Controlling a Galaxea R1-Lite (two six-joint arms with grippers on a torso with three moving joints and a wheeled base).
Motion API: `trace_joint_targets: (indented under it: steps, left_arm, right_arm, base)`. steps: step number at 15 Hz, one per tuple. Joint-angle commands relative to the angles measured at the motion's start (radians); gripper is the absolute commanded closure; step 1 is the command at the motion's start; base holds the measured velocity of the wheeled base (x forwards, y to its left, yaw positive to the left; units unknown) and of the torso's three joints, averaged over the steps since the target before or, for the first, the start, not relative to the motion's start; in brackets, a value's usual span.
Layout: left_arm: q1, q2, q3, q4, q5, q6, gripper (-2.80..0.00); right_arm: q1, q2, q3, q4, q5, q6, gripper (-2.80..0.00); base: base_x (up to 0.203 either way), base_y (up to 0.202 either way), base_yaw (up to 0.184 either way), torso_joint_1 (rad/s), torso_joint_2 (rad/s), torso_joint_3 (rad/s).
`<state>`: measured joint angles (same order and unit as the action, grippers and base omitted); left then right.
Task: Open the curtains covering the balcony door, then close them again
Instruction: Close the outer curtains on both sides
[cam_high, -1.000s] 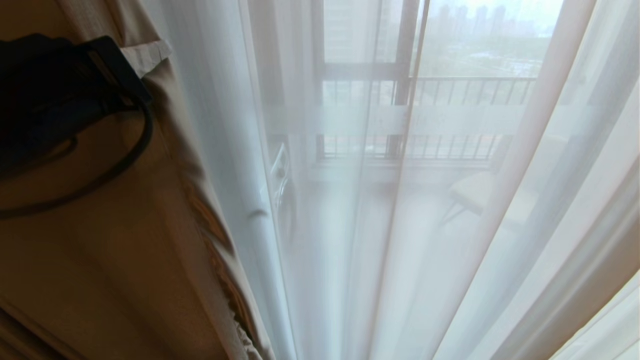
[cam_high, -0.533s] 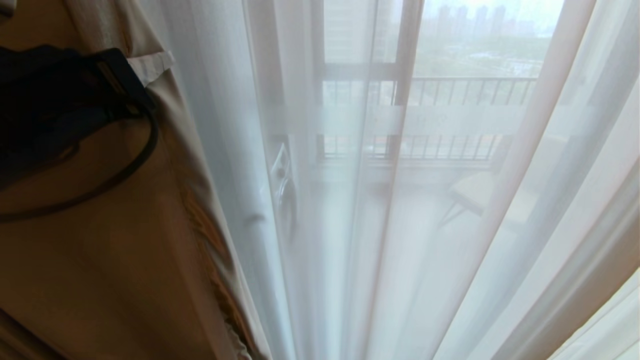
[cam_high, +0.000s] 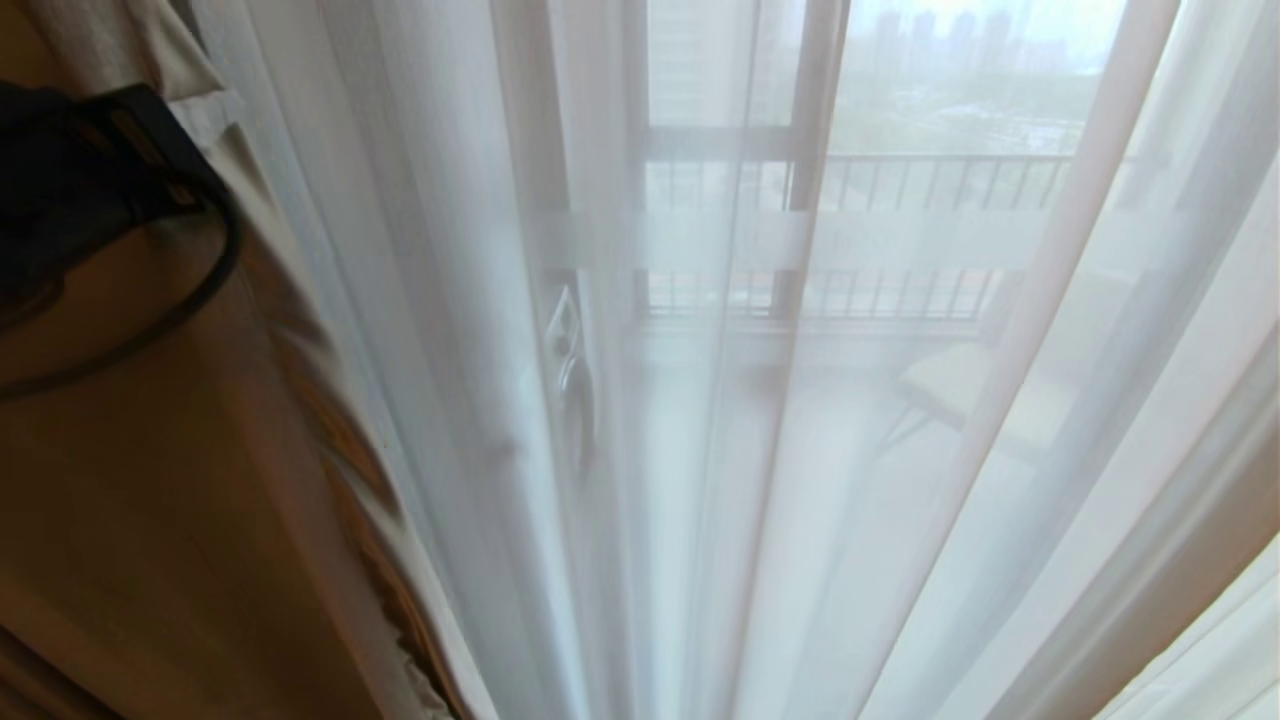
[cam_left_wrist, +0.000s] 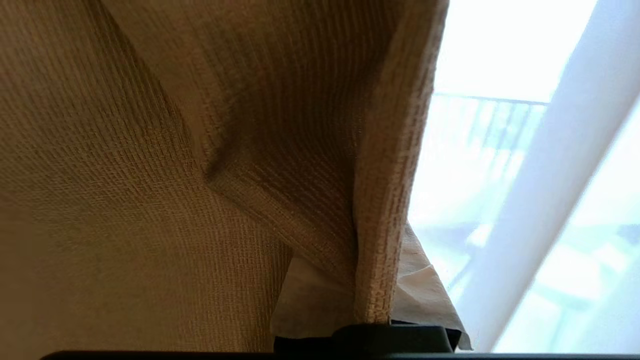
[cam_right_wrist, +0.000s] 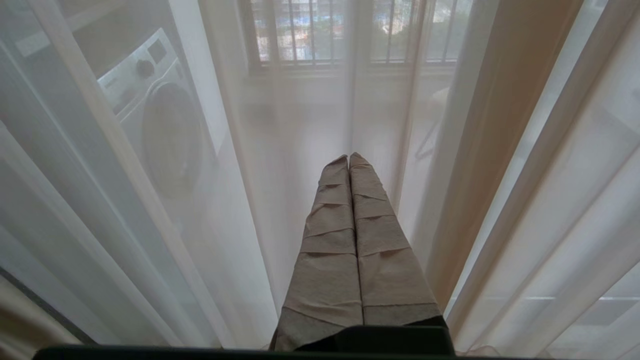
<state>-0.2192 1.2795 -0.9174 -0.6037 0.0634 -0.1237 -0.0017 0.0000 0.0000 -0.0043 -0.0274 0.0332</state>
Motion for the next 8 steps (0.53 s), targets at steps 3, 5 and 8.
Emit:
trace_joint_targets:
  steps: [3, 5, 8]
  left_arm:
    - [0.135, -0.006, -0.007, -0.005, -0.008, -0.001, 0.0]
    - [0.173, -0.005, -0.01, -0.007, -0.01, 0.0, 0.0]
    - [0.187, -0.005, -0.011, -0.007, -0.01, -0.001, 0.0]
  right_arm:
    - [0.0, 0.0, 0.0, 0.0, 0.0, 0.001, 0.0]
    - [0.0, 0.0, 0.0, 0.0, 0.0, 0.001, 0.0]
    - [0.0, 0.0, 0.0, 0.0, 0.0, 0.001, 0.0]
  base:
    - [0.0, 0.0, 0.0, 0.0, 0.0, 0.0]
    - [0.0, 0.0, 0.0, 0.0, 0.0, 0.0]
    - [0.0, 0.0, 0.0, 0.0, 0.0, 0.0]
